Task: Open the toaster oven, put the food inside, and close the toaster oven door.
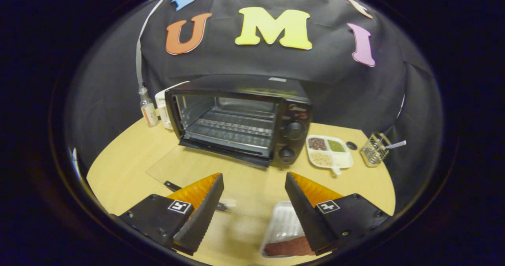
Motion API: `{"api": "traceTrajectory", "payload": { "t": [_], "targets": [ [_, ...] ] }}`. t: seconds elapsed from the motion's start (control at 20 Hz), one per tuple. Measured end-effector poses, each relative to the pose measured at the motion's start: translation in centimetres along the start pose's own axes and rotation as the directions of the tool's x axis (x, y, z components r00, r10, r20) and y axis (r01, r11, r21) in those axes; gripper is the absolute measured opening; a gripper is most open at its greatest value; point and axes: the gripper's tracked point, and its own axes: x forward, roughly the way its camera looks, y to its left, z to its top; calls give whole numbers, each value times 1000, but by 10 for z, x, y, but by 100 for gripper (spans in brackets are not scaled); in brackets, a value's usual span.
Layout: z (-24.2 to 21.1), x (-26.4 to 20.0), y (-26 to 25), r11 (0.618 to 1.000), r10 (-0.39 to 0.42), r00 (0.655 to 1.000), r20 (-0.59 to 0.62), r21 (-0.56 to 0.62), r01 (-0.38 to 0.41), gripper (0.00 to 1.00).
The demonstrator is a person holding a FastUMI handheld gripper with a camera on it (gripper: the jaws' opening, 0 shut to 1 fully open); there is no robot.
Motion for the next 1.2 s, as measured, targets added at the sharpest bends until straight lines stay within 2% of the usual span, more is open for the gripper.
{"api": "traceTrajectory", "payload": {
  "t": [0.15, 0.25, 0.4, 0.55, 0.75, 0.8, 0.9, 0.95, 1.0, 1.05, 1.2],
  "targets": [
    [-16, -13, -61, 999, -19, 999, -31, 32, 20, 100],
    [-35, -24, -84, 997, 18, 997, -73, 75, -13, 100],
    [-66, -36, -83, 978, 150, 980, -130, 163, -128, 96],
    [-96, -47, -68, 933, 279, 941, -193, 286, -218, 88],
    [-119, -50, -52, 828, 427, 881, -204, 480, -290, 67],
    [-124, -51, -53, 801, 447, 870, -206, 525, -288, 62],
    [-131, -49, -58, 751, 470, 858, -210, 605, -264, 45],
    [-128, -48, -55, 711, 490, 850, -193, 653, -262, 32],
    [-128, -50, -57, 677, 502, 844, -187, 692, -249, 27],
    [-126, -52, -57, 660, 507, 842, -184, 711, -242, 20],
    [-118, -58, -59, 678, 481, 859, -177, 696, -237, 17]
  ]
}}
